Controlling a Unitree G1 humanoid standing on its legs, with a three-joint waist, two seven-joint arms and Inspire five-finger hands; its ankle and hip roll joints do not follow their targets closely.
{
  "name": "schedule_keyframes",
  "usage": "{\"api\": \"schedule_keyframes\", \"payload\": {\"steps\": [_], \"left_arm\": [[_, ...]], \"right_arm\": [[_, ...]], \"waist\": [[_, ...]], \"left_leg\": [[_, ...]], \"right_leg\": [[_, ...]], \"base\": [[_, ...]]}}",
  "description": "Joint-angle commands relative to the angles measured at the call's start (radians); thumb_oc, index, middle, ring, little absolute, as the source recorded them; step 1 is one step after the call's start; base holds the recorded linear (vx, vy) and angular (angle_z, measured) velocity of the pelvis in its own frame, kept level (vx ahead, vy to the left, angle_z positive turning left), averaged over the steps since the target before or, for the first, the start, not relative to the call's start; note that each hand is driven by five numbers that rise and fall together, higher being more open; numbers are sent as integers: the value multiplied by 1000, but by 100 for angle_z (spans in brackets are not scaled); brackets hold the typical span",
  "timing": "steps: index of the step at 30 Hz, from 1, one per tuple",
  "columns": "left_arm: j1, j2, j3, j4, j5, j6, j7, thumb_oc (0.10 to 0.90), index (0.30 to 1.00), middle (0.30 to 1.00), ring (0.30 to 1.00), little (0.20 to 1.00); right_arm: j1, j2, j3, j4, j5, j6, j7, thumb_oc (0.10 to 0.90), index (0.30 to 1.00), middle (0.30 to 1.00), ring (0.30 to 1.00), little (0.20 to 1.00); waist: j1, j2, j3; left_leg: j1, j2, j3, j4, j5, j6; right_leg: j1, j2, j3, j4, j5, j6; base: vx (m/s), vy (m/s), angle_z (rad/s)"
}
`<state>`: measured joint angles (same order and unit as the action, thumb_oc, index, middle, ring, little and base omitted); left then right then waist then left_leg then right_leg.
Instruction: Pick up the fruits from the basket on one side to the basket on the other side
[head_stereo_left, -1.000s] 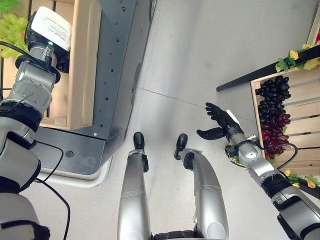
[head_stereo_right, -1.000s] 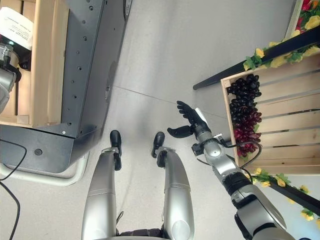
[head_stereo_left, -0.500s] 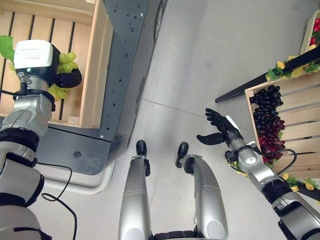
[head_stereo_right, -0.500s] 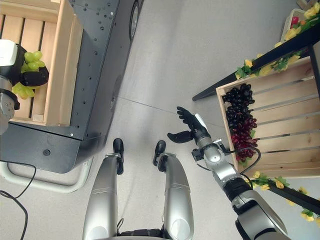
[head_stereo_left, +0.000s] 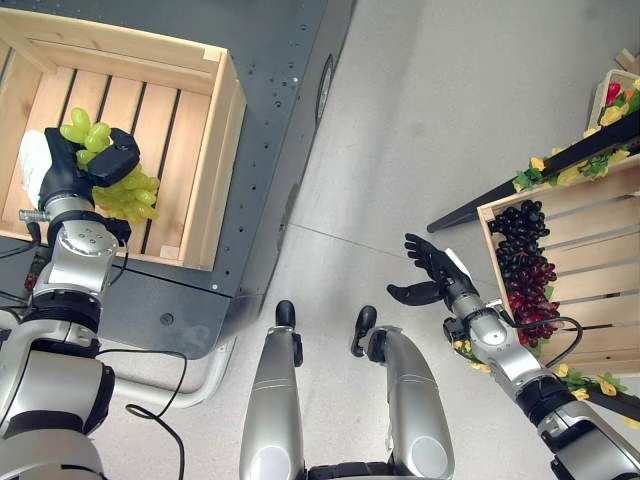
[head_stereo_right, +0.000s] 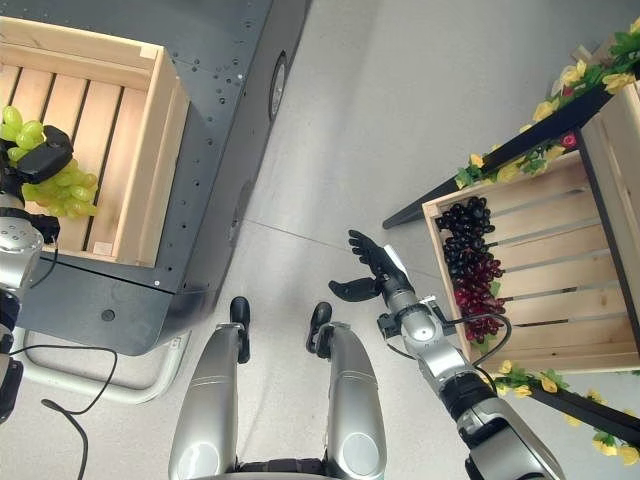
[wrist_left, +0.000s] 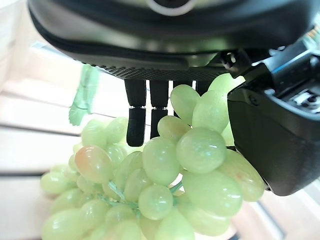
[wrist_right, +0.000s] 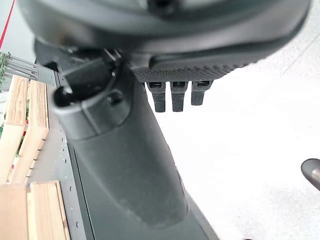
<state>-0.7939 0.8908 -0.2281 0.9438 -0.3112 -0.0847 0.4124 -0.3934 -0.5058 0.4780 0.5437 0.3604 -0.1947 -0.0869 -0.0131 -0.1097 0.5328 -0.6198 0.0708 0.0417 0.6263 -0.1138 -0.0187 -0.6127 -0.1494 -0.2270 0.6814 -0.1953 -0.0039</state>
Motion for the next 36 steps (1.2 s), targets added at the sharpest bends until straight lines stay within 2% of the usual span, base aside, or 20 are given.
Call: {"api": "schedule_keyframes", "payload": {"steps": [1,4,9,14,21,25,32,36], "left_arm": [[-15,17,108,-97,-117,-137,44,400,300,300,300,300],[1,-8,130,-108,-219,-134,6,400,300,300,300,300],[14,-33,168,-101,-355,-175,-53,400,300,300,300,300],[20,-43,178,-134,-417,-190,-72,400,300,300,300,300],[65,-52,181,-207,-387,-219,-69,400,300,300,300,300],[81,-51,189,-230,-390,-229,-79,400,300,300,300,300],[102,-52,190,-280,-379,-247,-119,400,300,300,300,300],[94,-55,163,-314,-305,-244,-115,400,300,300,300,300]], "right_arm": [[6,-12,-78,-99,-12,-50,-25,800,900,900,900,900],[6,0,-77,-103,-27,-49,-23,800,900,900,900,900],[9,5,-78,-102,-48,-49,-3,800,900,900,900,900],[34,2,-81,-103,-56,-55,0,800,900,900,900,900],[80,16,-83,-128,-71,-79,23,800,900,900,900,900],[90,14,-84,-153,-87,-81,26,800,900,900,900,900],[120,7,-89,-181,-91,-72,44,800,900,900,900,900],[143,6,-91,-195,-69,-75,77,800,900,900,900,900]], "waist": [[5,59,-13],[5,68,-13],[-2,83,-13],[-5,96,-26],[-5,114,-74],[-9,120,-92],[-18,146,-148],[-24,161,-196]], "left_leg": [[153,-62,67,-66,-86,64],[180,-67,66,-80,-83,63],[250,-72,69,-103,-84,63],[302,-76,67,-137,-75,59],[385,-85,58,-220,-55,52],[406,-88,58,-243,-49,49],[483,-104,47,-340,-24,37],[547,-112,38,-421,-5,28]], "right_leg": [[121,33,29,-21,-45,-12],[144,30,29,-31,-45,-9],[217,25,30,-64,-47,-7],[266,19,27,-96,-41,-1],[349,15,22,-175,-24,14],[372,17,25,-205,-16,18],[454,18,29,-309,10,28],[529,28,27,-405,33,34]], "base": [[0,0,0],[-22,-21,-1],[-13,-8,0],[-20,-16,-2],[-9,-25,0],[-2,-9,0],[2,-4,1],[38,-49,3]]}}
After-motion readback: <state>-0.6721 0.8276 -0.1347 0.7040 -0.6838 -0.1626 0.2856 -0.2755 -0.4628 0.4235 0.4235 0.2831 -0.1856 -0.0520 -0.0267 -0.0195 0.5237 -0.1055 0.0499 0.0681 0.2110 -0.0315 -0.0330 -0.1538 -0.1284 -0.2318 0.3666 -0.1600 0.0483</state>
